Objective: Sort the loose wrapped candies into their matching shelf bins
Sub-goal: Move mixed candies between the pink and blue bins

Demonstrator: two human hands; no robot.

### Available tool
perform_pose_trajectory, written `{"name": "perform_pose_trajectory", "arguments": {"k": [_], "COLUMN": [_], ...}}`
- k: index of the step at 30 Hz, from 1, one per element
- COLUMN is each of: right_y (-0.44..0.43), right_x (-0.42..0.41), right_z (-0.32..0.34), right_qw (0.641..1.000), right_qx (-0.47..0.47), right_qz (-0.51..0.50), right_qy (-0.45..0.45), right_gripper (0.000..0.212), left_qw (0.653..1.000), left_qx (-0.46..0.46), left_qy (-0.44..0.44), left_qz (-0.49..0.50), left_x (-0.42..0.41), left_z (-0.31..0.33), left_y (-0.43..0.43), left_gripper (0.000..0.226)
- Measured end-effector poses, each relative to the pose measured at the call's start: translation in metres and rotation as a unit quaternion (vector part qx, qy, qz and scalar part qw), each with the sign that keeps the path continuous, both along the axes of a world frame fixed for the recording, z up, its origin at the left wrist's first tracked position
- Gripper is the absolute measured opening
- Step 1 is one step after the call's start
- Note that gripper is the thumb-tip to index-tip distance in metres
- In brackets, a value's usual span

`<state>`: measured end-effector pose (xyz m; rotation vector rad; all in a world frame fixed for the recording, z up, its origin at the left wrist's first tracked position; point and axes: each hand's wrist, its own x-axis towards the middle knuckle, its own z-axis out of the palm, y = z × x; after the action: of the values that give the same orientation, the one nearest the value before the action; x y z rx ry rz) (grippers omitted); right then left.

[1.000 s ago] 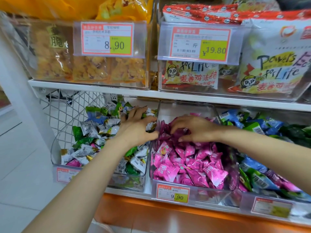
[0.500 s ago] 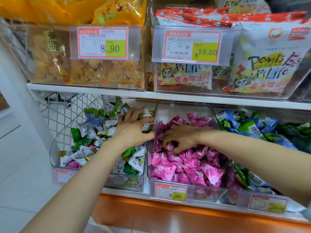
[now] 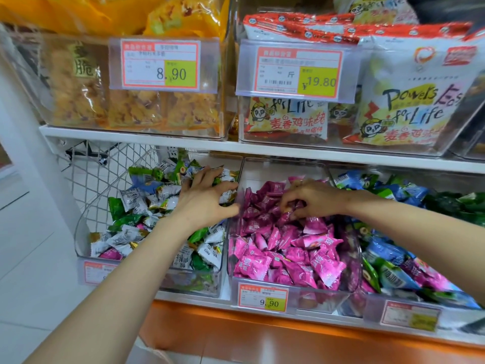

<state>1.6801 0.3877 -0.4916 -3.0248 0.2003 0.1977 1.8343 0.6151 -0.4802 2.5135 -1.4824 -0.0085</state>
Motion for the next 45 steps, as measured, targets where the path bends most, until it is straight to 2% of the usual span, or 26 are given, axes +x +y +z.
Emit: {"name": "perform_pose_trajectory", "arguments": {"k": [6, 9, 12, 18, 21, 24, 26, 29, 33, 37, 41, 45], "right_y": [0.041, 0.089, 0.114, 0.118, 0.116, 0.118, 0.12, 0.121, 0.122, 0.126, 0.124, 0.112], "right_x": [-0.007, -0.003, -0.002, 0.002, 0.004, 0.003, 0.003, 0.003, 0.01, 0.017, 0.019, 0.014], "right_z": [0.016, 0.005, -0.01, -0.022, -0.027, -0.031, -0.033, -0.033, -0.028, -0.027, -0.027, -0.022], "right_qw": [0.998, 0.993, 0.991, 0.994, 0.995, 0.992, 0.991, 0.99, 0.987, 0.992, 0.995, 0.993], "right_qx": [0.048, 0.113, 0.118, 0.106, 0.09, 0.101, 0.112, 0.132, 0.134, 0.068, 0.033, 0.074], "right_qz": [-0.013, 0.038, 0.04, 0.025, 0.0, -0.02, -0.033, -0.045, -0.06, -0.039, -0.03, -0.029], "right_qy": [-0.042, 0.008, 0.054, 0.021, 0.05, 0.075, 0.061, 0.037, 0.067, 0.1, 0.092, 0.088], "right_gripper": [0.038, 0.058, 0.073, 0.07, 0.073, 0.062, 0.057, 0.058, 0.058, 0.064, 0.069, 0.069], "left_qw": [1.0, 1.0, 1.0, 1.0, 1.0, 1.0, 1.0, 1.0, 1.0, 1.0, 1.0, 1.0], "left_qx": [-0.004, -0.003, -0.004, -0.006, -0.006, -0.005, -0.003, -0.004, -0.004, -0.001, -0.001, -0.004], "left_qy": [0.006, 0.007, 0.008, 0.01, 0.009, 0.009, 0.008, 0.007, 0.005, 0.006, 0.01, 0.014], "left_qz": [0.0, 0.002, 0.003, 0.003, 0.003, 0.003, 0.004, 0.007, 0.006, 0.006, 0.006, 0.003], "left_x": [-0.001, 0.0, -0.001, -0.002, -0.002, -0.003, -0.003, -0.003, -0.004, -0.003, -0.002, -0.001], "left_z": [-0.002, -0.002, -0.002, 0.0, 0.0, 0.0, 0.0, 0.001, 0.001, 0.001, 0.002, 0.002], "left_y": [-0.002, -0.003, -0.002, -0.002, -0.002, -0.003, -0.003, -0.002, -0.002, -0.003, -0.001, 0.0], "left_gripper": [0.055, 0.058, 0.056, 0.053, 0.053, 0.053, 0.052, 0.052, 0.053, 0.053, 0.054, 0.054]}}
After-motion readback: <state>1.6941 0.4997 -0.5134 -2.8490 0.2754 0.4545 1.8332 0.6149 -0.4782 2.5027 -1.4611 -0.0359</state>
